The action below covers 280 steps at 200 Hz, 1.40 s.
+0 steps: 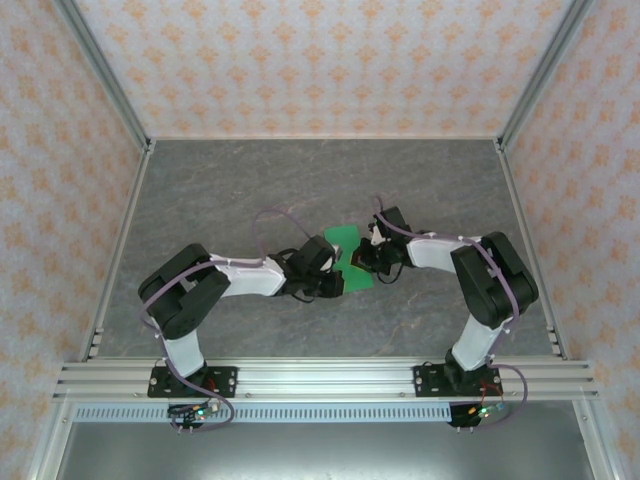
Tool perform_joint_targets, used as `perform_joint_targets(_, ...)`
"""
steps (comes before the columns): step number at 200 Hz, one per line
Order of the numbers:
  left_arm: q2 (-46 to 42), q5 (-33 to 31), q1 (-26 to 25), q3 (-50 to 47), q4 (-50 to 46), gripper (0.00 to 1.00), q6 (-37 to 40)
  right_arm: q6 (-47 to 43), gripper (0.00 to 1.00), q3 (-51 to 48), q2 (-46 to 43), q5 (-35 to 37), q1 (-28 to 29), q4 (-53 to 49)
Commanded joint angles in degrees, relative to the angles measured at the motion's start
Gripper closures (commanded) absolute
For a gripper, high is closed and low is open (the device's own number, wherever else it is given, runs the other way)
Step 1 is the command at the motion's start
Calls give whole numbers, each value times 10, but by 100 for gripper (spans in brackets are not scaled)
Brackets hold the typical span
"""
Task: Fold a paper plane with a square sheet of paper (fold left side to right side)
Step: Fold the triangle a second time at the center of the table.
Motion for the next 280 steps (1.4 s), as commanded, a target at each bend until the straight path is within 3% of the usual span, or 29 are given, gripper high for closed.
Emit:
perform_joint_targets(1, -7, -4, -14, -35, -88, 92, 3, -13, 98, 6, 17, 46, -1, -34)
perform_joint_targets(110, -83, -5, 5, -23, -102, 92, 5, -14, 97, 4, 7, 38, -1, -35)
perform_joint_targets(206, 33, 10, 8, 91, -86, 92, 17, -19, 98, 4, 6, 38, -2, -44)
perform_joint_targets(280, 12, -3, 8, 17, -99, 92, 11, -23, 98, 6, 3, 42, -1, -50)
